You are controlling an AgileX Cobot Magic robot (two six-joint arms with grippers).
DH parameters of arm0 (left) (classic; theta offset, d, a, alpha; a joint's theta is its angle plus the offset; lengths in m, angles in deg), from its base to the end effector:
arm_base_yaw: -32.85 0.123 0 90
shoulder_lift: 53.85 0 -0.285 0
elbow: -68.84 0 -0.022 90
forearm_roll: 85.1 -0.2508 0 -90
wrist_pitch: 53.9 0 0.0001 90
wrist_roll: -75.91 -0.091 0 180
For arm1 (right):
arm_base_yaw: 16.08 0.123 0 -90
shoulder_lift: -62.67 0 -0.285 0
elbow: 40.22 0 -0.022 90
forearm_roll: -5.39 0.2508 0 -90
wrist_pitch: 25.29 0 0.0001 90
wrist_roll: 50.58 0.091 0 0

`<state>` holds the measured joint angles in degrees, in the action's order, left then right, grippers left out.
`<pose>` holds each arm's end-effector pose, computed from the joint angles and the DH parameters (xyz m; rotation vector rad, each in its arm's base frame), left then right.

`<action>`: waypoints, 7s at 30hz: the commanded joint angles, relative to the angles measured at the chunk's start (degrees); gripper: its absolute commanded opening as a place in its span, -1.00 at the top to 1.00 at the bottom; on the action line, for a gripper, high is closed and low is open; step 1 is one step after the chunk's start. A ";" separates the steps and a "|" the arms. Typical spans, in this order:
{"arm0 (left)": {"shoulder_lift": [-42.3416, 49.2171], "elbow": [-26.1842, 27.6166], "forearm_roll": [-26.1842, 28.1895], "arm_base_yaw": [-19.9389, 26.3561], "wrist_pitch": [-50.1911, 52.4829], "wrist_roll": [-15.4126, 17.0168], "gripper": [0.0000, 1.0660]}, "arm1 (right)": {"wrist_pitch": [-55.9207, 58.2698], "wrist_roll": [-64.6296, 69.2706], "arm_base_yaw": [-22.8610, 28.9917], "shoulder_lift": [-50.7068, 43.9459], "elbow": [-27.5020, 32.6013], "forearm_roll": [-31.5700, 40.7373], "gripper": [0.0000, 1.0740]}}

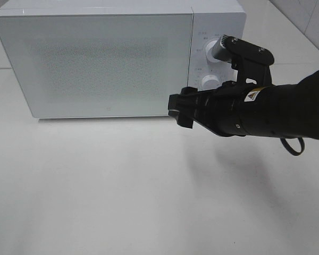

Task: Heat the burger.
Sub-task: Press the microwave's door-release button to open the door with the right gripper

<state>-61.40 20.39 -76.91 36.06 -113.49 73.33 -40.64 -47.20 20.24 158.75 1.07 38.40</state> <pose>-0.0047 -0.0115 0.2802 -0.0057 2.0109 -0.1059 0.2418 0.1615 0.1858 0.0678 2.2178 0.5549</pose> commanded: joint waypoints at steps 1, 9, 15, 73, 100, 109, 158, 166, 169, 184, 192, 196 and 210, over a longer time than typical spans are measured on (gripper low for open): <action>1.26 -0.17 0.23 0.11 0.11 -0.06 -0.89 | 16.04 -7.16 -4.13 -6.02 -1.32 -6.93 -0.42; 1.26 -0.17 0.23 0.11 0.11 -0.06 -0.89 | 40.39 -3.90 -8.31 -17.07 -5.33 -22.06 -0.42; 1.26 -0.17 0.23 0.11 0.11 -0.06 -0.89 | 51.74 -0.17 -8.25 -27.50 -5.44 -26.41 -0.42; 1.26 -0.17 0.23 0.11 0.11 -0.06 -0.89 | 88.92 11.86 -8.94 -81.82 -5.44 -43.14 -0.42; 1.20 -0.17 0.23 0.11 0.11 -0.06 -0.89 | 75.00 3.67 -26.93 -90.01 6.70 -38.67 -0.42; 1.20 -0.17 0.23 0.11 0.11 -0.06 -0.89 | 75.00 3.32 -26.93 -90.01 6.70 -38.39 -0.42; 1.20 -0.17 0.23 0.11 0.11 -0.06 -0.89 | 24.24 3.38 -26.93 -44.81 5.44 -37.82 -0.41; 1.20 -0.17 0.23 0.11 0.11 -0.06 -0.89 | 6.36 3.38 -26.93 -36.67 11.80 -37.82 -0.41; 1.20 -0.17 0.23 0.11 0.11 -0.06 -0.89 | 0.23 2.92 -26.93 -33.17 13.64 -37.82 -0.41; 1.20 -0.17 0.23 0.11 0.11 -0.06 -0.89 | -24.18 -10.83 -26.70 -17.30 19.82 -19.60 -0.40; 1.20 -0.17 0.23 0.11 0.11 -0.06 -0.89 | -29.68 -12.72 -21.37 -13.92 21.72 -12.55 -0.37; 1.20 -0.17 0.23 0.11 0.11 -0.06 -0.89 | -33.75 -16.79 -14.27 -9.97 21.72 -5.21 -0.37; 1.20 -0.17 0.23 0.11 0.11 -0.06 -0.89 | -44.35 -17.48 1.38 0.97 20.28 10.77 -0.37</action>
<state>-61.40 20.39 -76.91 36.06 -113.49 73.33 -83.44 -63.81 19.15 158.35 22.39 45.84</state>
